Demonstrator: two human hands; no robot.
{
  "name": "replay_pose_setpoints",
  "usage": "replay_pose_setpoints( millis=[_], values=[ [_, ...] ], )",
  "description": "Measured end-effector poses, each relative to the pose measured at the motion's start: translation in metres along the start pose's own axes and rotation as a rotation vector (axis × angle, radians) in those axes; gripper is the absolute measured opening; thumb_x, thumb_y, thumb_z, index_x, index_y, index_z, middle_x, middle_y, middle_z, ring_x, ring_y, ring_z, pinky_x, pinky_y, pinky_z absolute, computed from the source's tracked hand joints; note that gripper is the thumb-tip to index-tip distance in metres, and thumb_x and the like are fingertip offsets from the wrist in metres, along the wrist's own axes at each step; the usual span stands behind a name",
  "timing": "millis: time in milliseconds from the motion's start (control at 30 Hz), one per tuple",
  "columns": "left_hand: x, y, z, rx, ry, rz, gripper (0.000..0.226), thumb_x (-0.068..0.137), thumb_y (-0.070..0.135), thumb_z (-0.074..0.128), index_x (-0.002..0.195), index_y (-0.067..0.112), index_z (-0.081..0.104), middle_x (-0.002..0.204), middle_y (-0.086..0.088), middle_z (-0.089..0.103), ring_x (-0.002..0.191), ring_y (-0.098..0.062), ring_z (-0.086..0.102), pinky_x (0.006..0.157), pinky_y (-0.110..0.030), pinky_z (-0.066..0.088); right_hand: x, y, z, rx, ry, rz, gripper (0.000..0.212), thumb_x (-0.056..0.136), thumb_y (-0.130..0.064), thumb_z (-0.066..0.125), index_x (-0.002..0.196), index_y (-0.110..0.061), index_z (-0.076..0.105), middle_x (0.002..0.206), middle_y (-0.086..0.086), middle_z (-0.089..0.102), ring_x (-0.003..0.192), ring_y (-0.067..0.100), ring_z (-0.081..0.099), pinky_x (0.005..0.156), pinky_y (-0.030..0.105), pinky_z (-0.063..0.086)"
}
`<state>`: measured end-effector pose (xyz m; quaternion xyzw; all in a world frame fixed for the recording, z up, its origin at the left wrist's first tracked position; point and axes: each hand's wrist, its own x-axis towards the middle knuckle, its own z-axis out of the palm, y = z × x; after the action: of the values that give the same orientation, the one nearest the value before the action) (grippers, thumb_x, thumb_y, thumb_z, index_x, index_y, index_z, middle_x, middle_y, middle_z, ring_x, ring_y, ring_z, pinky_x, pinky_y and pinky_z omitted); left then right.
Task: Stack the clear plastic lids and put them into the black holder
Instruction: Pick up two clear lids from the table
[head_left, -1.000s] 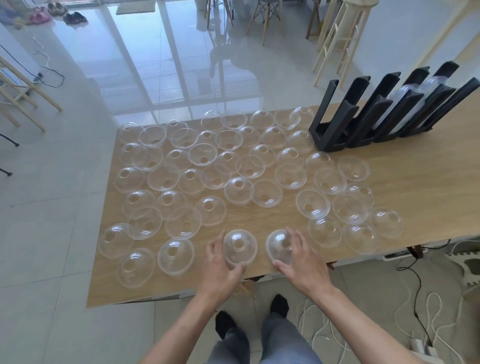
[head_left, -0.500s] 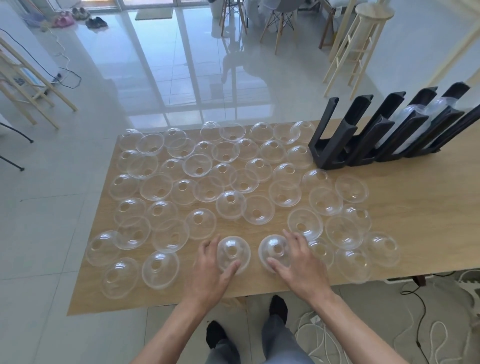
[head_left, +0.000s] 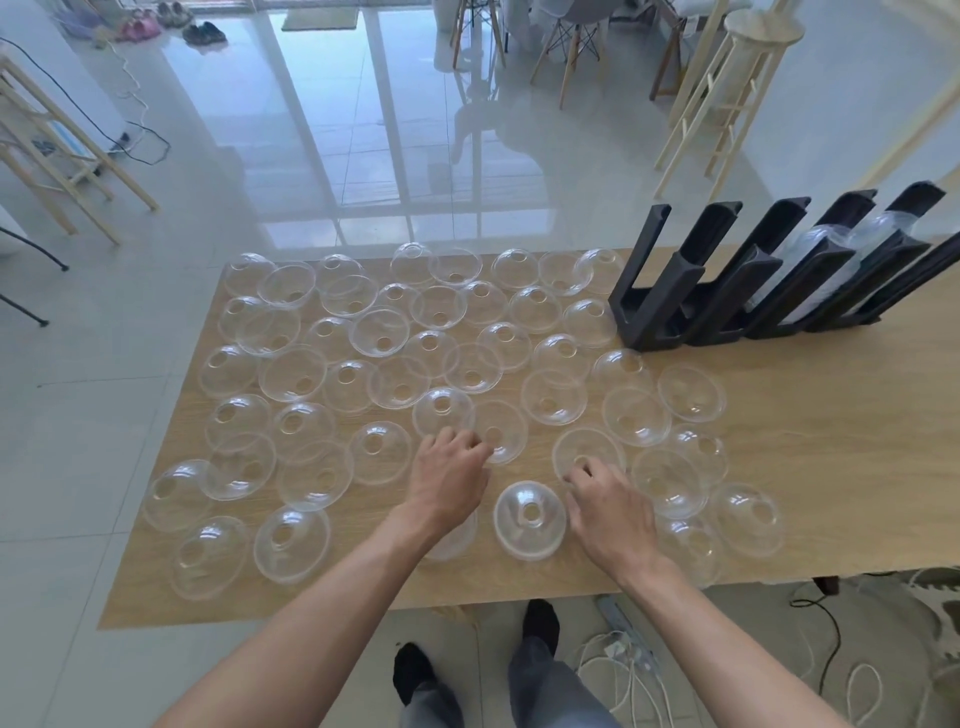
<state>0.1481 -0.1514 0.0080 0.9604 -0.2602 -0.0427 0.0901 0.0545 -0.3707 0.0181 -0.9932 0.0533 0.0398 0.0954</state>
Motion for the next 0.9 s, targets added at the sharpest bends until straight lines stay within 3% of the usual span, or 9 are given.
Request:
replay_pose_setpoints(
  millis=[133,233,300,400,500,600,733,833,900],
  values=[
    [0.004,-0.005,0.002,-0.012,0.025,0.044,0.029,0.108,0.031,0.052,0.126,0.026,0.074,0.123,0.004,0.069,0.104,-0.022,0.057,0.089,-0.038,0.044,-0.002,0.003,-0.002,0.064,0.084,-0.028,0.012,0.093,-0.007,0.070,0.103,-0.014,0.075,0.097,-0.004,0.066,0.082,0.018,0.063,0.054,0.032,0.056],
    [0.001,-0.006,-0.004,-0.170,0.123,0.071,0.022,0.106,0.025,0.060,0.118,0.018,0.077,0.111,-0.001,0.072,0.097,-0.026,0.059,0.084,-0.042,0.048,-0.006,0.002,-0.013,0.166,0.196,-0.046,0.008,0.094,-0.005,0.073,0.099,-0.011,0.075,0.093,-0.001,0.066,0.076,0.018,0.064,0.049,0.032,0.055],
    [-0.005,-0.004,-0.014,-0.371,0.202,0.036,0.018,0.104,0.020,0.065,0.113,0.011,0.078,0.103,-0.003,0.072,0.093,-0.025,0.062,0.082,-0.041,0.052,-0.009,0.000,-0.021,0.257,0.266,-0.051,0.009,0.097,-0.007,0.072,0.104,-0.010,0.075,0.094,0.000,0.068,0.078,0.018,0.066,0.055,0.033,0.058],
    [-0.020,-0.005,-0.029,-0.630,0.256,-0.085,0.015,0.103,0.020,0.068,0.111,0.011,0.077,0.101,0.003,0.070,0.090,-0.010,0.065,0.081,-0.026,0.055,-0.017,-0.004,-0.033,0.427,0.337,0.000,0.013,0.101,-0.012,0.069,0.113,-0.011,0.073,0.100,-0.004,0.069,0.086,0.011,0.065,0.071,0.025,0.057],
    [-0.044,-0.011,-0.042,-0.823,0.302,-0.229,0.009,0.102,0.024,0.069,0.107,0.021,0.076,0.094,0.012,0.071,0.086,-0.007,0.070,0.074,-0.016,0.053,-0.027,-0.013,-0.045,0.702,0.383,0.155,0.009,0.100,-0.020,0.071,0.109,-0.023,0.071,0.094,-0.016,0.069,0.086,0.006,0.065,0.073,0.017,0.052],
    [-0.075,-0.018,-0.045,-1.042,0.319,-0.410,0.008,0.104,0.030,0.066,0.107,0.032,0.074,0.086,0.007,0.075,0.080,-0.012,0.073,0.071,-0.020,0.057,-0.038,-0.024,-0.045,0.979,0.368,0.396,0.009,0.099,-0.024,0.073,0.105,-0.031,0.070,0.093,-0.017,0.074,0.087,0.005,0.071,0.076,0.017,0.055],
    [-0.112,-0.025,-0.023,-1.292,0.296,-0.674,0.015,0.105,0.024,0.064,0.114,0.024,0.075,0.083,-0.007,0.076,0.074,-0.018,0.071,0.066,-0.027,0.059,-0.054,-0.029,-0.021,1.392,0.206,0.760,0.010,0.101,-0.008,0.070,0.111,-0.010,0.071,0.078,0.005,0.076,0.070,0.017,0.072,0.076,0.036,0.060],
    [-0.131,-0.024,0.001,-1.369,0.236,-0.816,0.018,0.106,0.020,0.062,0.117,0.018,0.076,0.080,-0.009,0.075,0.071,-0.018,0.069,0.065,-0.028,0.058,-0.061,-0.035,-0.005,1.730,0.093,1.000,0.013,0.101,0.005,0.063,0.113,0.005,0.066,0.084,0.017,0.069,0.076,0.024,0.066,0.078,0.038,0.058],
    [-0.138,-0.023,0.014,-1.384,0.215,-0.877,0.018,0.106,0.018,0.061,0.116,0.016,0.076,0.076,-0.009,0.074,0.068,-0.017,0.068,0.065,-0.028,0.058,-0.065,-0.039,0.006,1.807,0.046,1.096,0.014,0.100,0.008,0.062,0.114,0.008,0.065,0.087,0.018,0.067,0.078,0.025,0.064,0.080,0.039,0.059]
  ],
)
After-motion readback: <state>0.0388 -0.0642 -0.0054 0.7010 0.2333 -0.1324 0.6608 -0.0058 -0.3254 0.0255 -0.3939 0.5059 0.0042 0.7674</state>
